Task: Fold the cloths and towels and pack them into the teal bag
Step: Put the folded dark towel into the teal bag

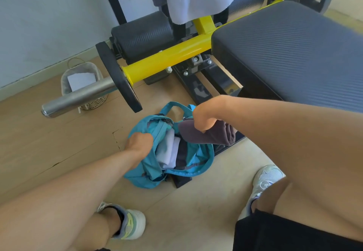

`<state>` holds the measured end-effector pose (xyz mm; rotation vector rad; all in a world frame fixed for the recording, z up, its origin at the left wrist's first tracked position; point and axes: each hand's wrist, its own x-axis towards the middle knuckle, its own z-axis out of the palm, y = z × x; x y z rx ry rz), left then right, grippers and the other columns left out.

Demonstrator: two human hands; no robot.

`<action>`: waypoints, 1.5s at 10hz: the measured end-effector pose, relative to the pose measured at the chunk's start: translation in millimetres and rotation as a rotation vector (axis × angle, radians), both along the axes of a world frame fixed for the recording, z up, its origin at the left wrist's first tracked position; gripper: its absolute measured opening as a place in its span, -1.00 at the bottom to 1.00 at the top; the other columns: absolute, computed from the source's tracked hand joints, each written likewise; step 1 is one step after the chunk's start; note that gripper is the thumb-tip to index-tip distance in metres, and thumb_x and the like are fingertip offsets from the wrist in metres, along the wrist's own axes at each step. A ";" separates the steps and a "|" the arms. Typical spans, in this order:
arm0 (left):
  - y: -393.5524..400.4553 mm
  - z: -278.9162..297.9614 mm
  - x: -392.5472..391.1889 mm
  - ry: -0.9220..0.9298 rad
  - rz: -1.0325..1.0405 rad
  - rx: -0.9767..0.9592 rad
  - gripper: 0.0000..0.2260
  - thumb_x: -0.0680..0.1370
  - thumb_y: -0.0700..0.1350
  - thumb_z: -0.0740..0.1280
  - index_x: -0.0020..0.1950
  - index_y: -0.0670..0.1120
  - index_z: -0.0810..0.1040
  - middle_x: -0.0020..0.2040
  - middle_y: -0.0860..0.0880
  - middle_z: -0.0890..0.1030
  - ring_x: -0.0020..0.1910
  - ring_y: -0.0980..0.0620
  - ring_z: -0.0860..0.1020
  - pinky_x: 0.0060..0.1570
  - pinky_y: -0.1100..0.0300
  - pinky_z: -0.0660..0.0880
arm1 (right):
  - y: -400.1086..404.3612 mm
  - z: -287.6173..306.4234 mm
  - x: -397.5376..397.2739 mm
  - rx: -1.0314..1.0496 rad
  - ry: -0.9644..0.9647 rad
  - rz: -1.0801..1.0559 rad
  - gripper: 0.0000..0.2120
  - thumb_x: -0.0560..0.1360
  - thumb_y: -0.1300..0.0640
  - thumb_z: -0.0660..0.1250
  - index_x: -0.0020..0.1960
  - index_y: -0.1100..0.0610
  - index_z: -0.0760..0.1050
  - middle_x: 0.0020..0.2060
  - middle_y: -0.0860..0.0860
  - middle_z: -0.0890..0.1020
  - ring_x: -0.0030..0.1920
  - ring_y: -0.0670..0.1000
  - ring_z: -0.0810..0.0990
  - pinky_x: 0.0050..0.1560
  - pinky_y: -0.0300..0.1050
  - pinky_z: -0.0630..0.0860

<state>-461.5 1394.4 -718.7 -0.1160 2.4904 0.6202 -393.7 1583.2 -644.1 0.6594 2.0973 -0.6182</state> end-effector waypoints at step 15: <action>-5.9 4.0 -17.5 0.003 -0.065 0.209 -0.89 0.49 -0.08 0.21 -0.22 -0.07 0.39 -0.31 -0.05 0.43 -0.31 -0.06 0.43 -0.23 0.05 0.45 | -115.9 -181.6 -10.6 -0.423 0.598 -1.283 -0.64 0.57 0.08 0.29 0.36 0.10 0.49 0.17 0.09 0.63 0.15 0.15 0.58 0.23 0.01 0.52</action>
